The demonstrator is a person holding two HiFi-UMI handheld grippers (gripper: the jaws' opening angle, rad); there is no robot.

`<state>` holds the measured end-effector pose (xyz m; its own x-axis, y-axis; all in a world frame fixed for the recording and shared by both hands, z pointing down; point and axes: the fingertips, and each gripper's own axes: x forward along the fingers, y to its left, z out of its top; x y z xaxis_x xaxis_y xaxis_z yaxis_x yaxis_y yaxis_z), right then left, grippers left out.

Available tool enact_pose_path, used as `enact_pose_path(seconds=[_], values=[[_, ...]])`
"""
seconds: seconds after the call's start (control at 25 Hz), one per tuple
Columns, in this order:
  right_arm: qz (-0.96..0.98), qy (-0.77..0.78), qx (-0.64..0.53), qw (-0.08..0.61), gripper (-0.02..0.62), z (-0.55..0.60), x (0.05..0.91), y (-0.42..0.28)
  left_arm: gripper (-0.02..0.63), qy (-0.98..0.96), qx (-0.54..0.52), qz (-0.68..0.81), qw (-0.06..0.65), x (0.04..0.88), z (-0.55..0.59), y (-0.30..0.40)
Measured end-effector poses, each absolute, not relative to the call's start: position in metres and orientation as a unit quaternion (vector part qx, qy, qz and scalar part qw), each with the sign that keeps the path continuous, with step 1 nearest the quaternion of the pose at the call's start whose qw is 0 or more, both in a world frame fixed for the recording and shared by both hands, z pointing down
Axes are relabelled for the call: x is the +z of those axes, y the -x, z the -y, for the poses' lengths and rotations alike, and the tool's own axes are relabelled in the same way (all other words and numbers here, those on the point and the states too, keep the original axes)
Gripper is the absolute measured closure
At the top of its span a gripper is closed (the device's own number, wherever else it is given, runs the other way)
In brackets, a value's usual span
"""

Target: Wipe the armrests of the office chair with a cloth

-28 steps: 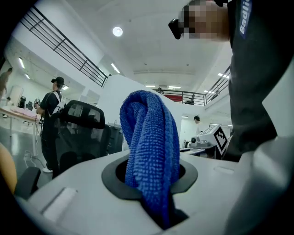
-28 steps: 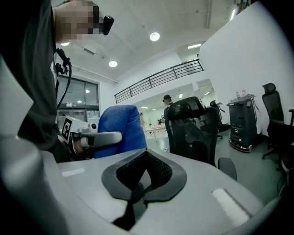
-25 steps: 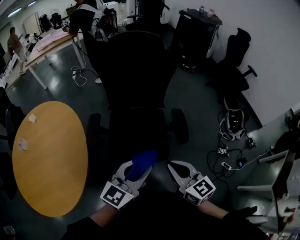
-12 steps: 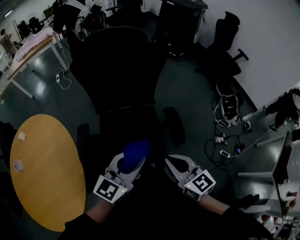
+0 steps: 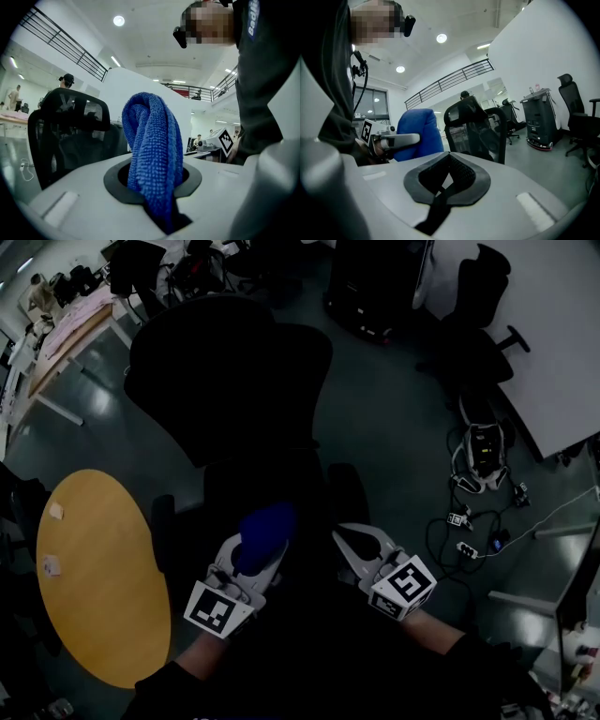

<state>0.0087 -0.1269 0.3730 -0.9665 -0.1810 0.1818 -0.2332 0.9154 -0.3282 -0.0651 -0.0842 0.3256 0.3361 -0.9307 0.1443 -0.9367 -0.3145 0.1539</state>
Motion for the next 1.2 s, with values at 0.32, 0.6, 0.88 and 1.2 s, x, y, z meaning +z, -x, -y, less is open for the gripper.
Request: enact_pose_path(seconds=[0.32,0.6,0.88,1.2], values=[[0.968,-0.108,0.211,0.080,0.591,0.168,0.399,-0.026,0.497,-0.804,0.054,0.581,0.111,0.347,0.135,0.064],[0.963,-0.105,0.236,0.070,0.591,0.180,0.413,-0.031,0.497,-0.801,0.081,0.583,0.113,0.361,0.167,0.065],[0.961,-0.114,0.243,0.073,0.591,0.191,0.425,-0.041,0.497,-0.807,0.105,0.569,0.115,0.378,0.198,0.058],[0.952,-0.135,0.252,0.109,0.591,0.188,0.464,-0.078,0.497,-0.815,0.131,0.550,0.124,0.421,0.235,0.048]])
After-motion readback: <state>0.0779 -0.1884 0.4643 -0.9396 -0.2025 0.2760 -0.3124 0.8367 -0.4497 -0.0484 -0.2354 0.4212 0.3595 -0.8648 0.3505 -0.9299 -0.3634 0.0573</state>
